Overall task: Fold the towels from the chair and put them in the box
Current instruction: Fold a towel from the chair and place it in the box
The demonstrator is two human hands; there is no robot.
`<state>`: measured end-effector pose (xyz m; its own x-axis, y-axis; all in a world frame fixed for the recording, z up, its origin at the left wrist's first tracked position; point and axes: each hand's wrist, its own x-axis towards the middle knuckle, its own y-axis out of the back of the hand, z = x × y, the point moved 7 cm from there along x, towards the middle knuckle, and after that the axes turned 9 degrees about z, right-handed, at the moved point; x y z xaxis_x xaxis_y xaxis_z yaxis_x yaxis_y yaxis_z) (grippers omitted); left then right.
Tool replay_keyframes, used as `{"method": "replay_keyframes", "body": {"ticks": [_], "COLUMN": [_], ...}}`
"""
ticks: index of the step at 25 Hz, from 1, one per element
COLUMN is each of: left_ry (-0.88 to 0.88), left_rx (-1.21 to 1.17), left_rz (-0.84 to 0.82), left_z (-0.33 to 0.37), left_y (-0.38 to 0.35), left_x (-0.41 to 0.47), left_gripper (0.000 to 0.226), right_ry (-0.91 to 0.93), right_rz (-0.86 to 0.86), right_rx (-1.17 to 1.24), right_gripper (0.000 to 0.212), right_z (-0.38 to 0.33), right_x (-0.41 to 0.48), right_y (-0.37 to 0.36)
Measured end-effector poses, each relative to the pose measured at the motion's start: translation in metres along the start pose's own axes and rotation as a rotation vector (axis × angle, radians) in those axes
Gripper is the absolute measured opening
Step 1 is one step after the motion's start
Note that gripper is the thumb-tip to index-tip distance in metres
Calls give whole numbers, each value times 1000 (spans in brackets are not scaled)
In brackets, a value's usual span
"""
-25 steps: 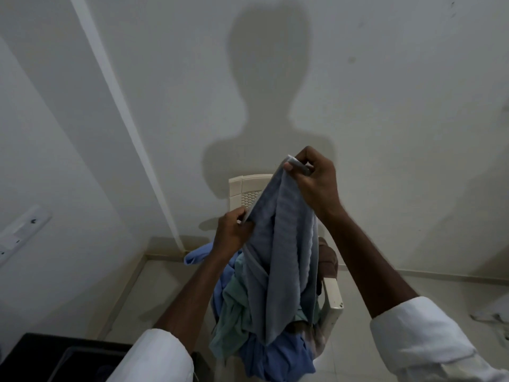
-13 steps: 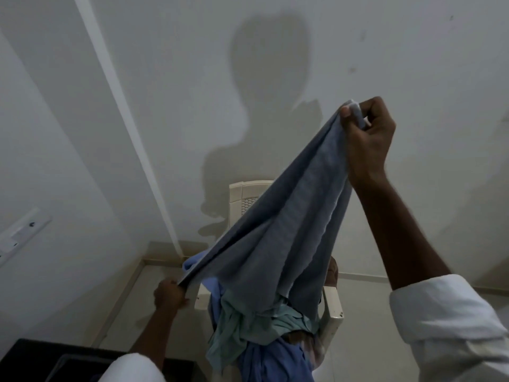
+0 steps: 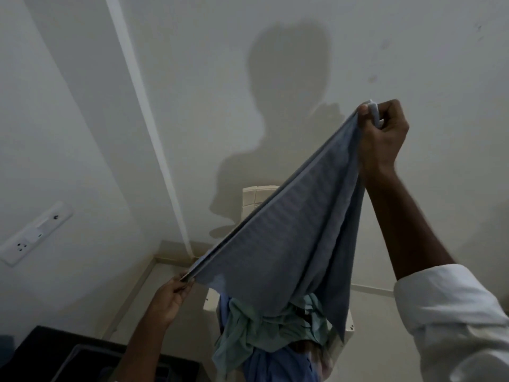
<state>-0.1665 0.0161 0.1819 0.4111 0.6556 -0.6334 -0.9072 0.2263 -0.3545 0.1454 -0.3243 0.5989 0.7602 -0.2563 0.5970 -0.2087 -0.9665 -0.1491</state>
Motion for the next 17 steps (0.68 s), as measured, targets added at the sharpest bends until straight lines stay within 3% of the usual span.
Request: {"method": "replay_keyframes", "body": {"ticks": [2,5,11,17], "left_ry": [-75,-137,-11,-52], "left_rx": [-66,34,28,-65], "left_rz": [51,169,93,81], "left_z": [13,23,29,46], "left_y": [2,2,-28,-44], "left_x": [-3,-11,-27,-19], "left_gripper": [42,19,14,33], "right_ry": [5,27,56,177], "right_rz": [-21,-56,-26,-66], "right_rx": [-3,10,64,71], "right_gripper": [31,29,19,15], "right_z": [-2,-6,-15,-30], "right_x": [3,0,-2,4], "right_y": [2,3,16,30]}}
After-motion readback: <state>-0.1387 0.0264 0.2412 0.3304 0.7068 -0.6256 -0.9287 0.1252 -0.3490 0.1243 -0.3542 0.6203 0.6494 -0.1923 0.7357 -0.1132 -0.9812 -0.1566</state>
